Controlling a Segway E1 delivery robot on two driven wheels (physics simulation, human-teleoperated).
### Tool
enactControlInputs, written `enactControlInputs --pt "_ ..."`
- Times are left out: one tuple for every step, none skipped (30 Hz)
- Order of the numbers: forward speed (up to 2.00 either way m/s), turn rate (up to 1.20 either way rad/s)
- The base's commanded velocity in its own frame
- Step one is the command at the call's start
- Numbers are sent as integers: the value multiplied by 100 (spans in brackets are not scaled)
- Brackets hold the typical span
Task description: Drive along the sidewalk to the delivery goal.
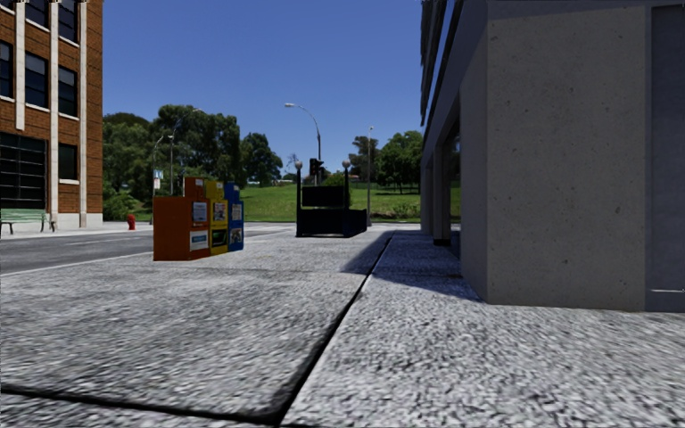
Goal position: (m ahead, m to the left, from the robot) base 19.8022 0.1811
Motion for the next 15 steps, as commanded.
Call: enactControlInputs --pt "200 -35" --pt "200 -35" --pt "200 -35" --pt "200 -35" --pt "200 -35" --pt "200 -35" --pt "200 -35" --pt "200 -35" --pt "200 -35" --pt "200 -35" --pt "200 -35" --pt "200 -35" --pt "200 -35" --pt "200 -35" --pt "200 -35"
